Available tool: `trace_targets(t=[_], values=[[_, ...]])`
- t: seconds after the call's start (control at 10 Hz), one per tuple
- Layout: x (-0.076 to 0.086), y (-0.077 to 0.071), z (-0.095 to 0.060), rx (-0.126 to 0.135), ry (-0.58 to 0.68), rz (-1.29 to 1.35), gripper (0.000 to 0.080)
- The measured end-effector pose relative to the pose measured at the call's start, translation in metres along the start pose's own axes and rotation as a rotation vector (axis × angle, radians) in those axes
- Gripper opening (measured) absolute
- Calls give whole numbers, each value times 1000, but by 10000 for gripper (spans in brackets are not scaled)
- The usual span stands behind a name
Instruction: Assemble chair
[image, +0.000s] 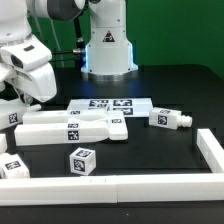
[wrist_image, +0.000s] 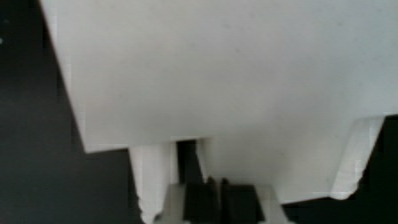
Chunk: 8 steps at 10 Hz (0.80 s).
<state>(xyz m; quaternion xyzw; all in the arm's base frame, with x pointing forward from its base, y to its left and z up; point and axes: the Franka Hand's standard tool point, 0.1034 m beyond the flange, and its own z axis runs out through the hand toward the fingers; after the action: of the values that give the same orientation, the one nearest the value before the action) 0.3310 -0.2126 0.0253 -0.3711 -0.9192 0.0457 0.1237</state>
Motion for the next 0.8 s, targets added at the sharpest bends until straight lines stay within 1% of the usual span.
trace_targets(t=[0.3,0.4,0.5,0.6,0.7,0.8], values=[[0,-1,-1,0,2,1,7],[-2,-5,-7,0,1,10,132],[-3,-8,-11,-1,-1,12,132],[-3,-14,-16,1,6,0,309],[-3,-16,-19,0,5,7,309],[-2,-16,-17,1,8,9,560]])
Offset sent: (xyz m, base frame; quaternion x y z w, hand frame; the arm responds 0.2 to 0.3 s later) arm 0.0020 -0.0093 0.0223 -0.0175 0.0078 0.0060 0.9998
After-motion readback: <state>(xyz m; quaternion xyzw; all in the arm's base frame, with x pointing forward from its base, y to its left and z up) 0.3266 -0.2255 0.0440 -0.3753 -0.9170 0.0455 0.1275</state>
